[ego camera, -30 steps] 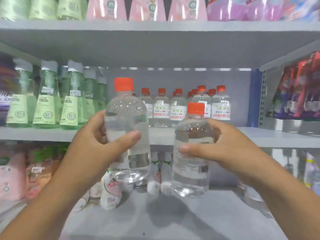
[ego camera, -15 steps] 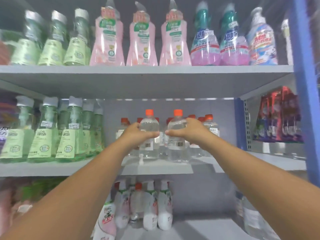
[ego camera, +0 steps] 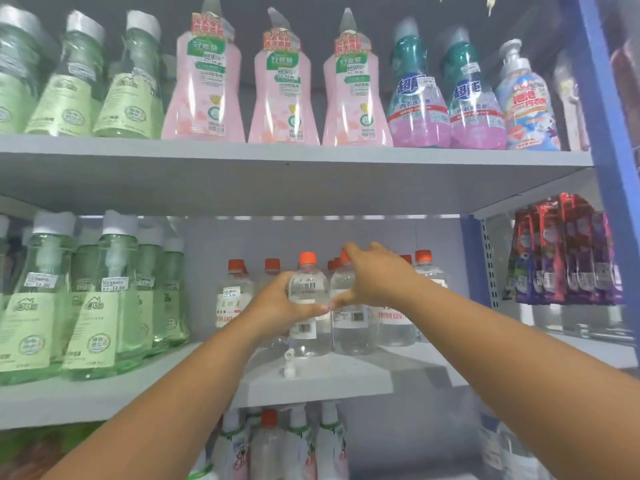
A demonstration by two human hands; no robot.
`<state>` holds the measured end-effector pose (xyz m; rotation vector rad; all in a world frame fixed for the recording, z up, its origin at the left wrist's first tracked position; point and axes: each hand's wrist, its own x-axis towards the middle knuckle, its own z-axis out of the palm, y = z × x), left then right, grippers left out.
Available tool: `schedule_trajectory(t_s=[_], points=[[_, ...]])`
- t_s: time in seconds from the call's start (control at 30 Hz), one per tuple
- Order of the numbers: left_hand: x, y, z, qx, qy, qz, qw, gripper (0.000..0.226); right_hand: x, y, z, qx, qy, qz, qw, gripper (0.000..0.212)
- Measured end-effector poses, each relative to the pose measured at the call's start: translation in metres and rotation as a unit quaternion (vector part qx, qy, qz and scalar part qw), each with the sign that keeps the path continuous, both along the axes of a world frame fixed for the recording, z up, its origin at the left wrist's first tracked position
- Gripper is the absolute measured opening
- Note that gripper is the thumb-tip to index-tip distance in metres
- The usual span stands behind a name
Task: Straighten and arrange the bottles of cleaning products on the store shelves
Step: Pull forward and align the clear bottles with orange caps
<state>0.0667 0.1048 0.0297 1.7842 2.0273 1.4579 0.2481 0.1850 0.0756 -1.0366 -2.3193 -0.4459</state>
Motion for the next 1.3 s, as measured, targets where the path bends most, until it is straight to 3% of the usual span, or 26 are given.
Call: schedule_trajectory(t_s=[0.1, 0.3, 0.4, 0.5, 0.67, 0.83, 0.97, 1.07, 1.17, 1.3], points=[[0.0, 0.004, 0.0, 0.009, 0.031, -0.009, 0.999, 0.064, -0.003, 0.009, 0.006, 0.021, -0.047, -0.015, 0.999, 0.102], [0.001, 0.02, 0.012, -0.058, 0.141, 0.088, 0.984, 0.099, -0.007, 0.03, 0.016, 0.07, -0.117, -0.026, 0.99, 0.103], [0.009, 0.027, 0.006, -0.048, 0.148, 0.101, 0.983, 0.117, -0.006, 0.037, 0.018, 0.082, -0.123, -0.023, 0.989, 0.102], [0.004, 0.027, 0.001, -0.036, 0.075, 0.063, 0.995, 0.099, -0.003, 0.044, 0.025, 0.071, -0.117, -0.009, 0.991, 0.09], [-0.018, 0.022, 0.006, -0.049, -0.123, -0.058, 0.989, 0.036, 0.0, 0.066, 0.037, -0.061, 0.041, 0.079, 0.994, 0.054], [-0.025, 0.025, -0.001, -0.091, -0.104, -0.072, 0.988, 0.046, 0.005, 0.066, 0.046, -0.114, 0.07, 0.106, 0.985, 0.049], [-0.021, 0.028, -0.004, -0.101, -0.06, -0.05, 0.992, 0.04, 0.006, 0.069, 0.049, -0.122, 0.045, 0.11, 0.985, 0.033], [-0.019, 0.028, -0.007, -0.096, -0.046, -0.023, 0.994, 0.048, 0.01, 0.07, 0.054, -0.136, 0.02, 0.127, 0.982, 0.026], [-0.017, 0.028, -0.01, -0.106, -0.068, -0.023, 0.992, 0.042, 0.012, 0.07, 0.055, -0.137, 0.005, 0.127, 0.982, 0.029], [-0.018, 0.032, -0.013, -0.108, -0.073, -0.022, 0.991, 0.066, 0.006, 0.073, 0.052, -0.129, 0.03, 0.103, 0.986, 0.051]])
